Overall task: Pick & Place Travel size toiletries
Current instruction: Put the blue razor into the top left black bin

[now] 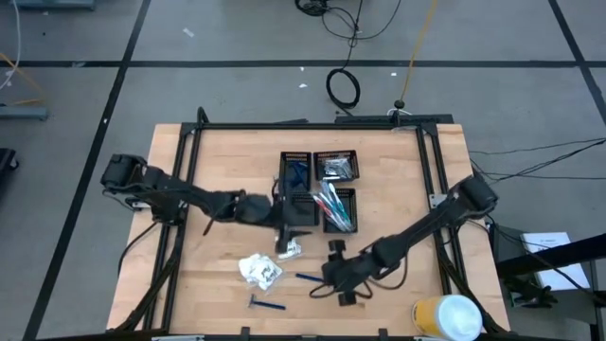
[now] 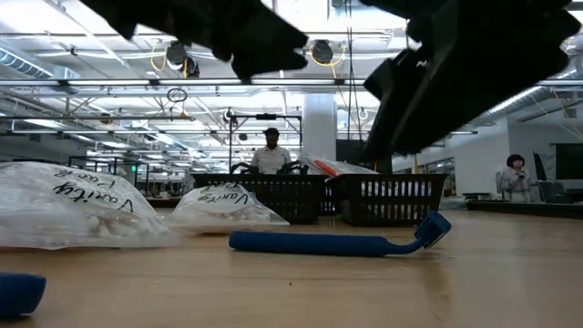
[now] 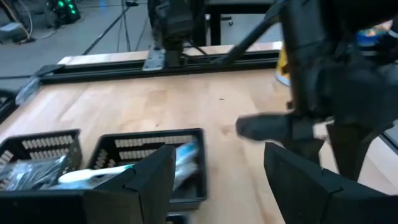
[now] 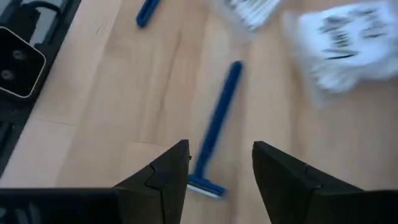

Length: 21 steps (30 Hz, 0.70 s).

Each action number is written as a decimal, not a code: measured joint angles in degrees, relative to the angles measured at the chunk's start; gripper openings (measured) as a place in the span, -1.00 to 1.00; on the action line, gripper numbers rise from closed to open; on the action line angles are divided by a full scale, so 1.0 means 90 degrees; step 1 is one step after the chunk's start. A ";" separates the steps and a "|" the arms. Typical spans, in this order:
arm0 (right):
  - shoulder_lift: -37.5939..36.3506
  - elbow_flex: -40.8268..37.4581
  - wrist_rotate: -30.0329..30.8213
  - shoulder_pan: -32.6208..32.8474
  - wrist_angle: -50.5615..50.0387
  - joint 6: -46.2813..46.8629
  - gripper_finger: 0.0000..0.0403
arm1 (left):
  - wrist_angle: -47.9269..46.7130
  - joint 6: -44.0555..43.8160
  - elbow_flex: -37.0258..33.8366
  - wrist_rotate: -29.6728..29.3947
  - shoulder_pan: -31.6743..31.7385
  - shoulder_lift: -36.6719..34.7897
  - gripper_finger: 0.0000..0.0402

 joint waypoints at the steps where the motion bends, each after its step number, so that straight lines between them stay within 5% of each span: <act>1: 0.0157 0.0106 -0.0062 0.0018 0.0007 0.0089 -0.18 | -0.0122 0.0045 0.0086 -0.0157 -0.0168 0.0000 0.18; 10: 0.1077 0.0324 -0.0085 -0.0030 0.0316 0.0674 -0.18 | -0.0868 0.0021 0.0700 -0.1398 -0.1262 -0.0001 0.19; 16: 0.1200 0.0226 0.0096 -0.0154 0.0338 0.0965 -0.20 | -0.0873 -0.0188 0.0733 -0.1666 -0.1708 -0.0002 0.19; 21: 0.1197 0.0093 0.0130 -0.0178 0.0338 0.0897 -0.41 | -0.0966 -0.0353 0.0733 -0.1812 -0.1941 -0.0002 0.19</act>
